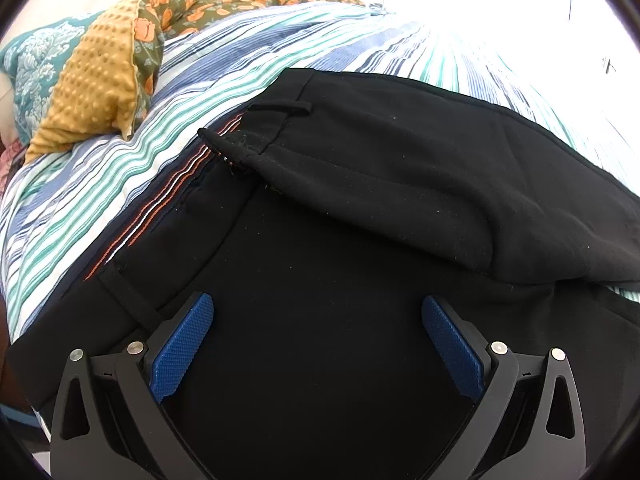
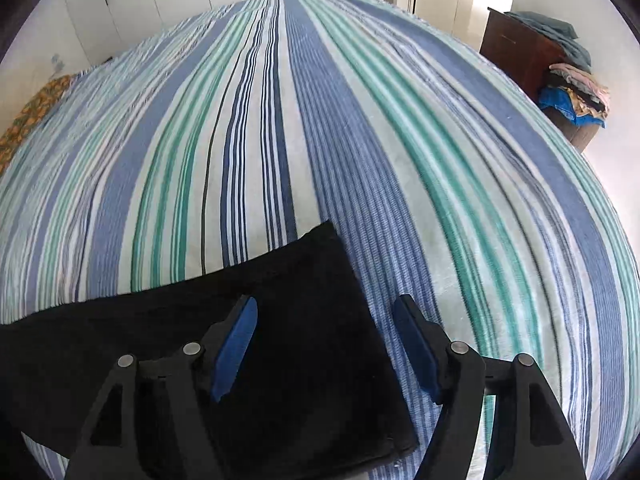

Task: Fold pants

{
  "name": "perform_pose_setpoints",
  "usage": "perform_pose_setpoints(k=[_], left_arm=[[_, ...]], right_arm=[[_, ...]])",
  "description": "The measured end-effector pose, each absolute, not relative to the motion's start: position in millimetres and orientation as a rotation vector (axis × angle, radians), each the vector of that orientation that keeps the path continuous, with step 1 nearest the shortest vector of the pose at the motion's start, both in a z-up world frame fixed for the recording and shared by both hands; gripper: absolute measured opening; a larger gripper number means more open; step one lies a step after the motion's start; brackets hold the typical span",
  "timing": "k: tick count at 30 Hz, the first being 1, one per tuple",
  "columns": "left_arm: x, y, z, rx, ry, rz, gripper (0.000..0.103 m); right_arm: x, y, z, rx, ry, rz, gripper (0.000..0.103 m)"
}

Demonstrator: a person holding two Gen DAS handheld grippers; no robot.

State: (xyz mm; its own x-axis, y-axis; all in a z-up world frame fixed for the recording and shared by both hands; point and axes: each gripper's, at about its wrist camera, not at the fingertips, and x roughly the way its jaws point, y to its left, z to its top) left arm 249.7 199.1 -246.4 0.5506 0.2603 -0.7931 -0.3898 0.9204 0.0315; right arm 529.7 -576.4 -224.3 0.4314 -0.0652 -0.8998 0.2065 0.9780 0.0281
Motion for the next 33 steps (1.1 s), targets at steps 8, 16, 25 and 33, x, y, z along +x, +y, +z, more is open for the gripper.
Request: perform_pose_setpoints(k=[8, 16, 25, 33], left_arm=[[250, 199, -247, -0.152, 0.908, 0.388, 0.103], [252, 198, -246, -0.133, 0.918, 0.399, 0.103], [257, 197, -243, -0.113, 0.958, 0.413, 0.103], [241, 192, -212, -0.159, 1.042, 0.383, 0.102]], right_arm=[[450, -565, -170, 0.207, 0.874, -0.151, 0.007], [253, -543, -100, 0.199, 0.748, -0.079, 0.006], [131, -559, -147, 0.249, 0.945, -0.360, 0.022], [103, -500, -83, 0.236, 0.754, -0.338, 0.080]])
